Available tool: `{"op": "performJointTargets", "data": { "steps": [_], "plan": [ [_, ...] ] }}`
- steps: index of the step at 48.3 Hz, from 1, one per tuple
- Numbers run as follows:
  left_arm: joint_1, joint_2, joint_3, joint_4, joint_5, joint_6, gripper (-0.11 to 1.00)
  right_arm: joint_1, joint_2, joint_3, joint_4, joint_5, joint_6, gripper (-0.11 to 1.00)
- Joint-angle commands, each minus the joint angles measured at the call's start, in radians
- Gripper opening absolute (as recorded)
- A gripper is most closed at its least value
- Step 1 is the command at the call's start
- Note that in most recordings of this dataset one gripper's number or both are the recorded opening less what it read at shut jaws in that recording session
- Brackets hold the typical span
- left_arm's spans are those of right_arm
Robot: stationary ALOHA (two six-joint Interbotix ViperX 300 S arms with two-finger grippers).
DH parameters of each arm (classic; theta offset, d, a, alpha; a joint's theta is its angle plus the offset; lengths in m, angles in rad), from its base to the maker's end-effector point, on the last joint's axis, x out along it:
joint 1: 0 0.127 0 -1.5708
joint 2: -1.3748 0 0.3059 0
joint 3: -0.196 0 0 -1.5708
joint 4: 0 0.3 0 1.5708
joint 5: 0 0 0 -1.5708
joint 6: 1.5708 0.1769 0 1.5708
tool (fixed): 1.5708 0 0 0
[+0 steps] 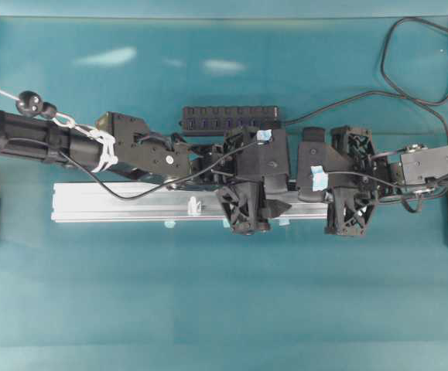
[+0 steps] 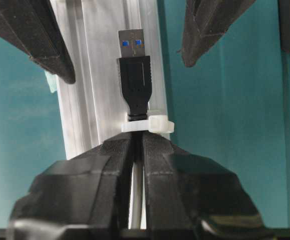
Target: Pass the USB cable through three rings with both arms.
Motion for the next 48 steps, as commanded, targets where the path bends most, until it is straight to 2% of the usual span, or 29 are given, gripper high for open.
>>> {"op": "performJointTargets", "data": {
  "steps": [1, 17, 48],
  "plan": [
    [-0.003, -0.006, -0.011, 0.002, -0.011, 0.0, 0.87, 0.0, -0.008, -0.008, -0.003, -0.012, 0.002, -0.09],
    [-0.002, -0.011, 0.018, 0.002, -0.041, 0.008, 0.83, 0.0, -0.009, -0.008, -0.003, -0.018, 0.003, -0.09],
    [0.0, 0.005, 0.009, 0.002, -0.035, 0.005, 0.82, 0.0, -0.008, -0.008, 0.0, -0.021, 0.003, -0.09]
  ]
}}
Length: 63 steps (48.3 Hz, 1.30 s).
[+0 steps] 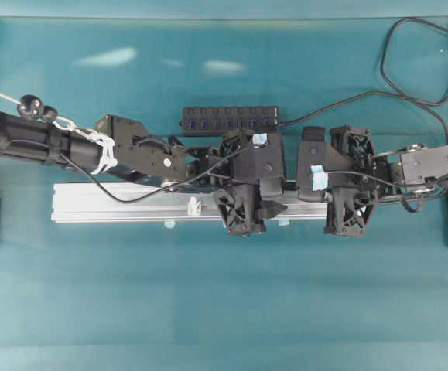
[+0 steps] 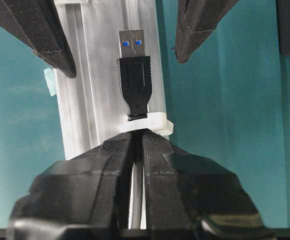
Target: Pass the USB cable through three rings with both arms.
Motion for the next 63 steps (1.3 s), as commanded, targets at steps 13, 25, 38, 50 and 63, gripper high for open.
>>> {"op": "performJointTargets", "data": {
  "steps": [13, 25, 38, 50, 63],
  "plan": [
    [0.002, 0.0, -0.032, 0.002, -0.005, -0.002, 0.81, 0.002, -0.008, -0.006, -0.002, -0.012, 0.005, -0.09],
    [0.0, 0.0, -0.031, 0.002, -0.005, 0.0, 0.65, 0.002, -0.008, -0.008, -0.002, -0.014, 0.005, -0.09],
    [-0.003, 0.018, -0.038, 0.002, -0.009, -0.006, 0.47, 0.002, -0.009, -0.006, -0.002, -0.02, 0.005, -0.09],
    [-0.006, 0.018, -0.038, 0.002, -0.025, 0.0, 0.26, 0.002, -0.008, -0.006, 0.0, -0.02, 0.005, -0.09],
    [-0.006, 0.017, -0.037, 0.002, -0.026, 0.003, 0.23, 0.006, -0.008, -0.006, 0.0, -0.015, 0.006, -0.09]
  ]
}}
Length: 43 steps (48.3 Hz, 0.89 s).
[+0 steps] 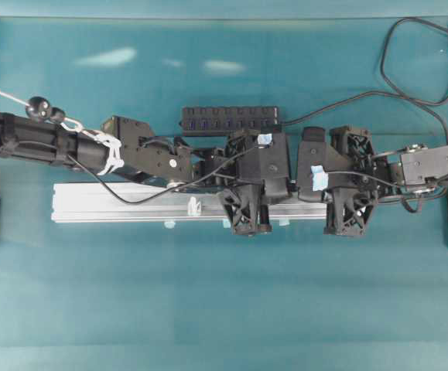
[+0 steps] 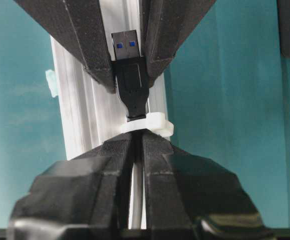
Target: Pass the USB cable through three rings with both arms.
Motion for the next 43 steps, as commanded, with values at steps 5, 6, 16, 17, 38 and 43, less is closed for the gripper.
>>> {"op": "performJointTargets", "data": {
  "steps": [5, 6, 16, 17, 38, 43],
  "plan": [
    [-0.005, -0.006, -0.011, 0.0, -0.011, 0.002, 0.23, 0.006, -0.009, -0.006, 0.002, -0.008, 0.006, -0.09],
    [-0.005, -0.006, -0.012, 0.0, -0.009, 0.002, 0.23, 0.006, -0.009, -0.006, 0.002, -0.008, 0.006, -0.09],
    [-0.005, -0.014, -0.009, 0.0, -0.005, 0.002, 0.23, 0.006, -0.017, 0.002, 0.005, -0.003, 0.043, -0.05],
    [-0.005, -0.014, -0.009, 0.0, -0.005, 0.002, 0.23, 0.006, -0.018, 0.005, 0.005, -0.005, 0.046, -0.04],
    [-0.003, -0.061, 0.003, 0.0, 0.021, 0.005, 0.23, 0.006, -0.109, 0.021, 0.003, 0.034, 0.049, 0.73],
    [0.0, -0.087, 0.009, 0.0, 0.046, 0.006, 0.23, 0.006, -0.135, 0.015, 0.002, 0.038, 0.048, 0.7]
  ]
}}
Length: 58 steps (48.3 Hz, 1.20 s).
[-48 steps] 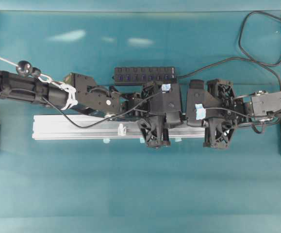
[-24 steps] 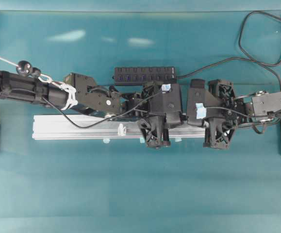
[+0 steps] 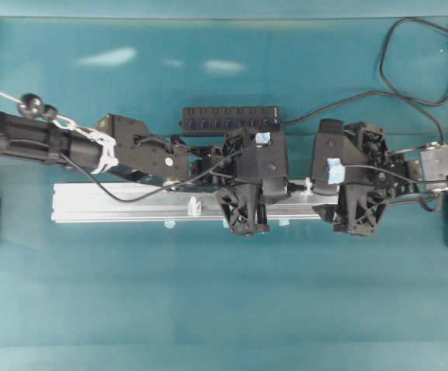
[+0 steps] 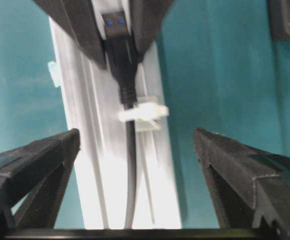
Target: Pass the USB cable through three rings with both arms.
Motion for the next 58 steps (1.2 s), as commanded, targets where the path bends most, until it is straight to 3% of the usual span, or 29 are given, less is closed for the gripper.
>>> {"op": "performJointTargets", "data": {
  "steps": [1, 29, 41, 58],
  "plan": [
    [0.002, -0.046, -0.002, 0.002, 0.018, 0.002, 0.23, 0.002, -0.031, -0.018, -0.003, 0.0, 0.006, 0.7],
    [-0.005, -0.14, 0.048, 0.002, 0.071, 0.002, 0.23, 0.012, 0.074, -0.121, -0.008, -0.077, -0.012, 0.67],
    [-0.011, -0.163, 0.051, 0.002, 0.071, 0.003, 0.23, 0.002, 0.084, -0.121, -0.009, -0.081, -0.021, 0.64],
    [-0.011, -0.16, 0.041, 0.003, 0.071, 0.003, 0.23, -0.02, 0.08, -0.117, -0.008, -0.097, -0.023, 0.25]
  ]
}}
